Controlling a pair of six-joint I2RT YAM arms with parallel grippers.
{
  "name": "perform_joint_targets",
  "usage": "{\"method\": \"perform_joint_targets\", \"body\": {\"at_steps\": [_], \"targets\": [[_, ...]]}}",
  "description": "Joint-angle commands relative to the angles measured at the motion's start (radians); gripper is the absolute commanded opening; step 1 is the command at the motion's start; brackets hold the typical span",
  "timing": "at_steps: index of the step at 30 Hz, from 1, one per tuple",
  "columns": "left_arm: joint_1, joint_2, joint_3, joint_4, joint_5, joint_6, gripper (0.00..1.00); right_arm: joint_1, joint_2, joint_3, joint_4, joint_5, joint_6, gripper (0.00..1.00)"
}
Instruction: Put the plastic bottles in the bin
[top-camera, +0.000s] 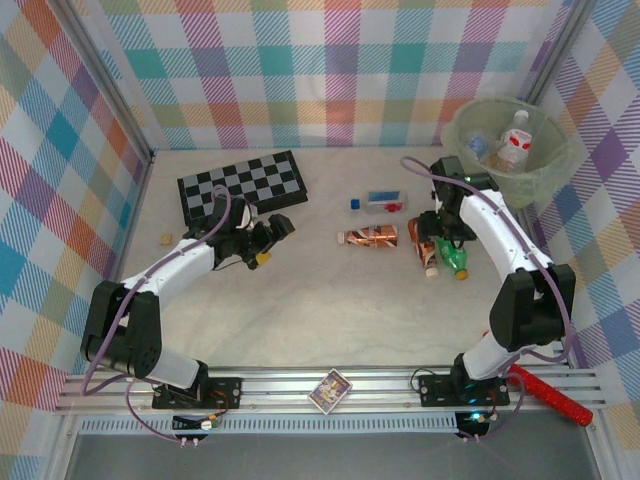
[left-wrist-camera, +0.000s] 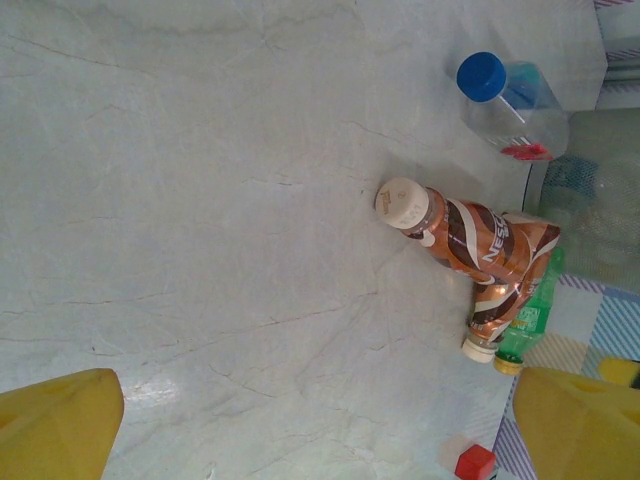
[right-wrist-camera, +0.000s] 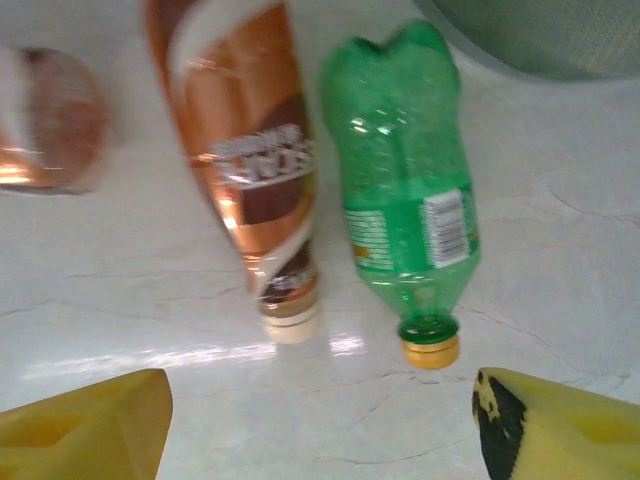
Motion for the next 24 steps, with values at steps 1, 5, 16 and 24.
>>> {"method": "perform_joint_targets", "body": {"at_steps": [1, 5, 16, 24], "targets": [[0.004, -0.011, 0.009, 0.026, 0.019, 0.017, 0.99, -0.059, -0.030, -0.063, 0.150, 0.046, -0.038, 0.73], [0.004, -0.027, -0.001, 0.030, 0.014, 0.011, 0.99, -0.108, -0.002, -0.120, 0.237, 0.014, -0.038, 0.67], [0.004, -0.026, 0.006, 0.034, 0.023, 0.008, 0.99, -0.175, 0.040, -0.203, 0.377, -0.019, -0.056, 0.52], [0.004, -0.008, 0.024, 0.026, 0.028, 0.013, 0.99, -0.182, 0.082, -0.230, 0.405, -0.066, -0.066, 0.57]]}}
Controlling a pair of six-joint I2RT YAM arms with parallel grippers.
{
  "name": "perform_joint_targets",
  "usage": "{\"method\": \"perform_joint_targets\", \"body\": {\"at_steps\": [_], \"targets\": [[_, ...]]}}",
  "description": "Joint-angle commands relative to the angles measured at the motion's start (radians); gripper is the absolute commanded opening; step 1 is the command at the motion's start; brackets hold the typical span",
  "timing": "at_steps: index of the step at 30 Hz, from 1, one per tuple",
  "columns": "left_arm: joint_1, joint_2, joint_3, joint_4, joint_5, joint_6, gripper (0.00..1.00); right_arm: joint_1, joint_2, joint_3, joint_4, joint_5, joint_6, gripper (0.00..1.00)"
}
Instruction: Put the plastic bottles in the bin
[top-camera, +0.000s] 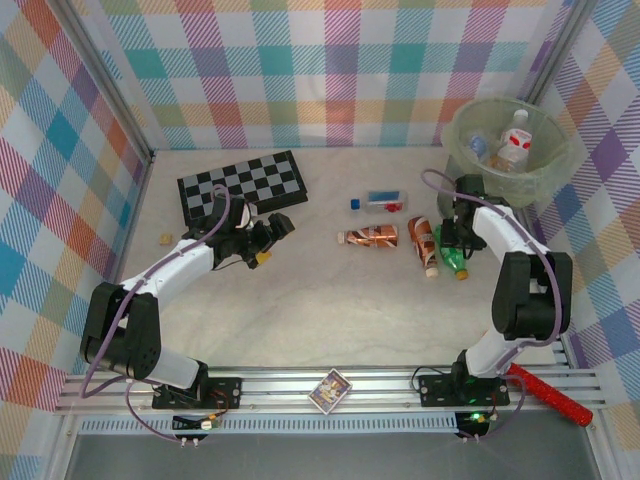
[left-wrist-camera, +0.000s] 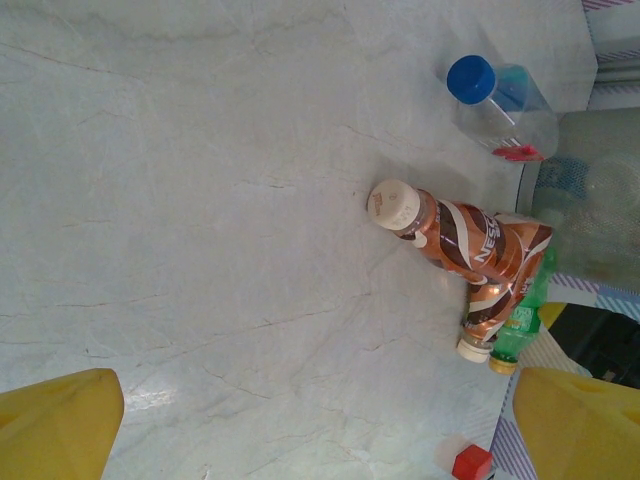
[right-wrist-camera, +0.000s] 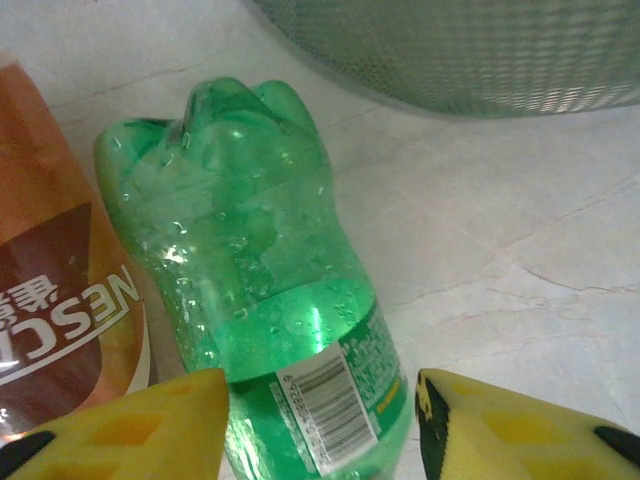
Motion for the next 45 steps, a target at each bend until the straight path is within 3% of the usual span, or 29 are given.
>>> {"method": "perform_joint_targets", "body": {"at_steps": [1, 8, 16, 23, 36, 45], "targets": [[0.004, 0.005, 0.029, 0.022, 0.030, 0.012, 0.99, -0.012, 0.024, -0.016, 0.034, -0.034, -0.012, 0.58], [0.004, 0.010, 0.051, 0.016, 0.029, 0.010, 0.99, -0.013, 0.062, -0.018, 0.041, -0.071, 0.004, 0.59], [0.000, -0.020, 0.037, 0.007, 0.009, 0.008, 0.99, -0.014, 0.097, -0.015, 0.040, -0.089, 0.003, 0.68], [0.000, -0.025, 0.017, 0.013, 0.003, 0.007, 0.99, -0.013, 0.091, -0.028, 0.038, -0.095, 0.016, 0.58], [-0.003, 0.009, 0.032, 0.040, 0.008, 0.001, 0.99, 0.022, -0.147, 0.016, -0.132, -0.158, 0.039, 0.54], [-0.010, 0.034, 0.030, 0.069, 0.018, -0.013, 0.99, 0.083, -0.316, 0.311, -0.313, -0.331, 0.052, 0.52]]}}
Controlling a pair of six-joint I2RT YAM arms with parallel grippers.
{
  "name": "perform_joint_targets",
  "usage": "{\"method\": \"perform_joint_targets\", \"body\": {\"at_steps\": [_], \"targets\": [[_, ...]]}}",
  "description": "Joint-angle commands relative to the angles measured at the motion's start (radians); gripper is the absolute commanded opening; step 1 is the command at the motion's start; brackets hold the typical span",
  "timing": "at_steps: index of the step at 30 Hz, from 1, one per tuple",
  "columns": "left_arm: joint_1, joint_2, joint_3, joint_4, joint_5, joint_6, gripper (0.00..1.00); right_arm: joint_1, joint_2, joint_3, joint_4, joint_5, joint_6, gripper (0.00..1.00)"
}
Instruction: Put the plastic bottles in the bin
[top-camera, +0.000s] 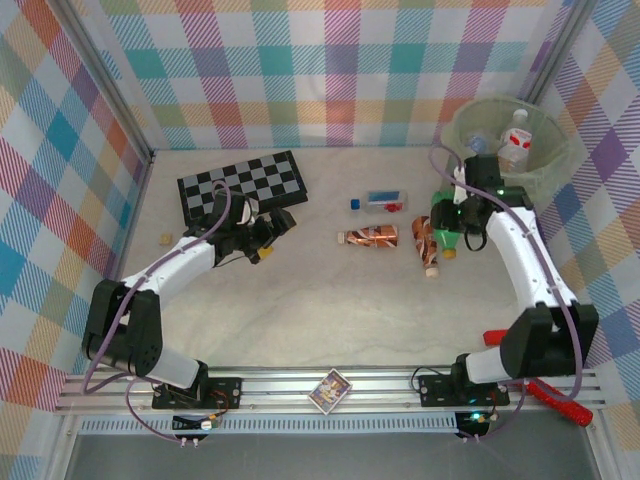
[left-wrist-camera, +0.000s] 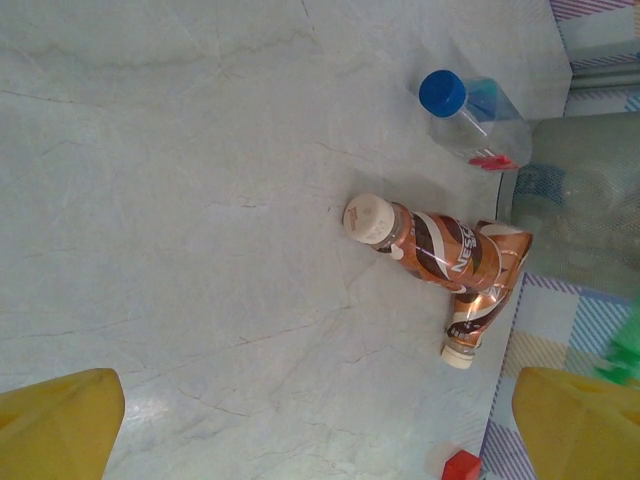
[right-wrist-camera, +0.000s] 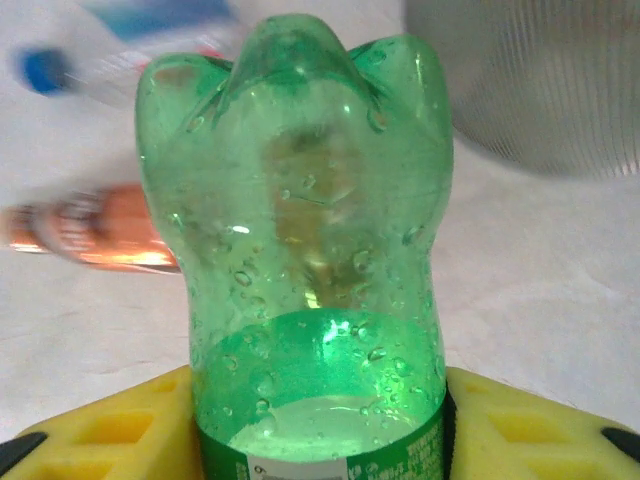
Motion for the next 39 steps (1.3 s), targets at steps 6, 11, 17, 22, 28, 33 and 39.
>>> {"method": "perform_joint_targets", "body": {"at_steps": [6, 11, 17, 22, 28, 33, 39], "targets": [[-0.007, 0.000, 0.006, 0.028, 0.012, -0.006, 0.99, -0.038, 0.022, 0.438, -0.182, -0.109, -0.040, 0.50], [-0.007, -0.023, -0.001, 0.028, 0.012, -0.008, 0.99, -0.152, 0.147, 0.645, -0.175, -0.061, -0.066, 0.50], [-0.007, -0.052, -0.006, 0.013, 0.003, -0.005, 0.99, -0.261, 0.277, 0.768, -0.064, 0.033, -0.089, 0.48], [-0.009, -0.056, -0.007, 0.016, 0.002, -0.009, 0.99, -0.276, 0.369, 0.818, 0.039, 0.063, -0.111, 0.48], [-0.009, -0.071, -0.003, 0.002, -0.007, -0.007, 0.99, -0.276, 0.448, 0.817, 0.129, 0.064, -0.111, 0.48], [-0.009, -0.078, -0.001, -0.009, -0.013, -0.002, 0.99, -0.275, 0.534, 0.855, 0.131, 0.021, -0.099, 0.51], [-0.010, -0.081, -0.003, -0.009, -0.020, -0.008, 0.99, -0.274, 0.611, 0.858, 0.080, -0.012, -0.083, 0.57]]}}
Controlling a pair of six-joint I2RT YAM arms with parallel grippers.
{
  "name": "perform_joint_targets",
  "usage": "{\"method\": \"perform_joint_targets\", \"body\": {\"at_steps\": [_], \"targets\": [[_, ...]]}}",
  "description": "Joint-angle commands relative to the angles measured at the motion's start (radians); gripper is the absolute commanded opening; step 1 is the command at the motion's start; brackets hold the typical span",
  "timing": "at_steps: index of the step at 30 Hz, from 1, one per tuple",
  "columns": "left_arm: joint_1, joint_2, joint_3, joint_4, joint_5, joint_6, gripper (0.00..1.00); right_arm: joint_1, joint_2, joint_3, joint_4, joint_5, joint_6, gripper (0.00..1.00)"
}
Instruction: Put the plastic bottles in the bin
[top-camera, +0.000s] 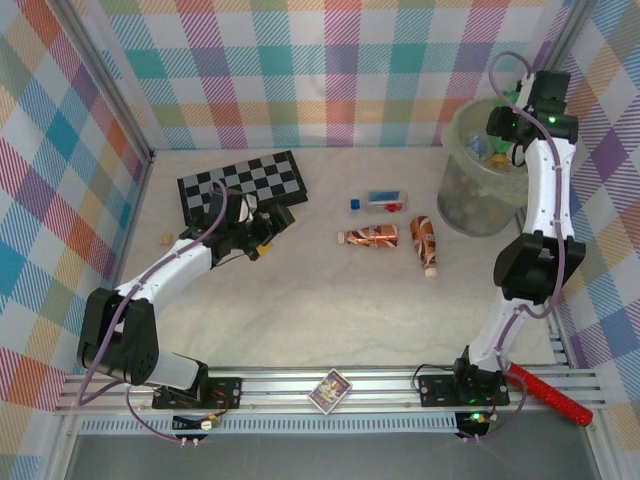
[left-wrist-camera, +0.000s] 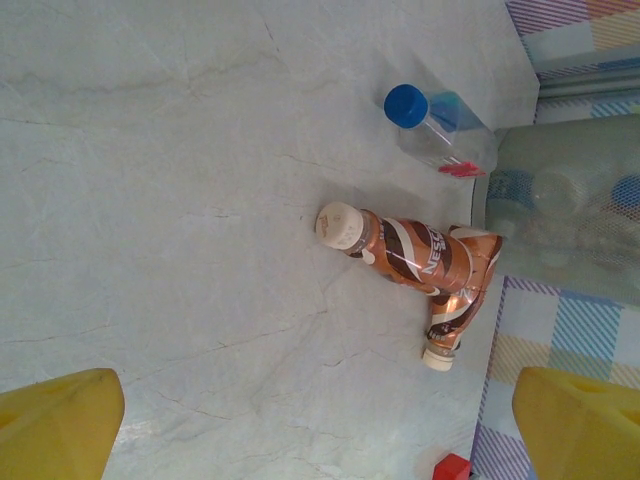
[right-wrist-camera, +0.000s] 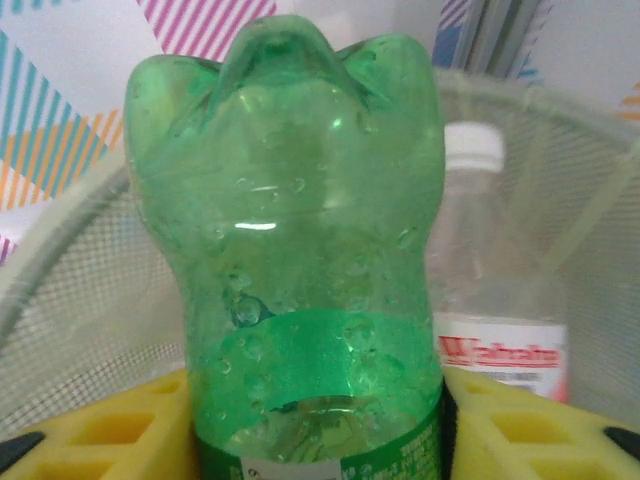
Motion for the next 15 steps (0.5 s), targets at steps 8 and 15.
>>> {"method": "perform_joint_targets", "body": {"at_steps": [8, 15], "targets": [[-0.007, -0.011, 0.013, -0.016, -0.006, -0.003, 0.99, 0.002, 0.043, 0.046, -0.075, -0.039, 0.029, 0.78], [-0.012, -0.001, 0.014, -0.009, -0.009, -0.005, 0.99, 0.003, 0.083, 0.233, -0.196, -0.050, 0.031, 0.84]]}}
